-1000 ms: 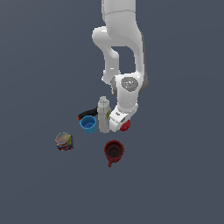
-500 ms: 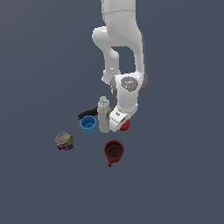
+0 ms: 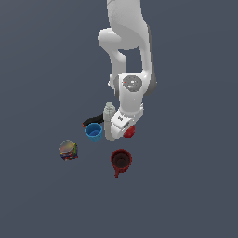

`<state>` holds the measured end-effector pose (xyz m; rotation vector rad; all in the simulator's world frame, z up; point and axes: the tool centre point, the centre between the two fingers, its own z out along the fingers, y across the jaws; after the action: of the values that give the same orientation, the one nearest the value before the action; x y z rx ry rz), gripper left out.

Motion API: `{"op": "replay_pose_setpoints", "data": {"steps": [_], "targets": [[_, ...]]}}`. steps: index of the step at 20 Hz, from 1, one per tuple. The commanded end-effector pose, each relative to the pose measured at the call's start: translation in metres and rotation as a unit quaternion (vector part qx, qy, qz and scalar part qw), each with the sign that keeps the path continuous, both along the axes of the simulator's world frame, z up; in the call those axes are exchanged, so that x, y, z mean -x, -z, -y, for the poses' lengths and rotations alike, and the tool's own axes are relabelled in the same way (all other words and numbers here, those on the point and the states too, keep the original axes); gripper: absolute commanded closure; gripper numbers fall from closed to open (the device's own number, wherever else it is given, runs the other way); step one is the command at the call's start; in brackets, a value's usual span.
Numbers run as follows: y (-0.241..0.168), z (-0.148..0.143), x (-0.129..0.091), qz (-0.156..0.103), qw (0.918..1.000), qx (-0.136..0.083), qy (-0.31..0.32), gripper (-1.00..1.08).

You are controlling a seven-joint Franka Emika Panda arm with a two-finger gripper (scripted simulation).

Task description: Pick up a designated object from a clutter of objects.

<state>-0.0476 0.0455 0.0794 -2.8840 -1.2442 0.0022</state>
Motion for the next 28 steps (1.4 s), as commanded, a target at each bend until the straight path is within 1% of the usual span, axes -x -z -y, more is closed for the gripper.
{"op": "replay_pose_setpoints", "data": {"steps": [1,6,22,28], "targets": [[-0.016,0.01,-0.006,0.002,1.0,0.0,0.0,1.08],[-0.055,0.036,-0.019,0.001,1.0,-0.001,0.0,1.08],[-0.201,0.133,-0.069,0.001,1.0,-0.002,0.0,1.08],[-0.247,0.165,-0.087,0.001,1.0,-0.001,0.0,1.08]]}}
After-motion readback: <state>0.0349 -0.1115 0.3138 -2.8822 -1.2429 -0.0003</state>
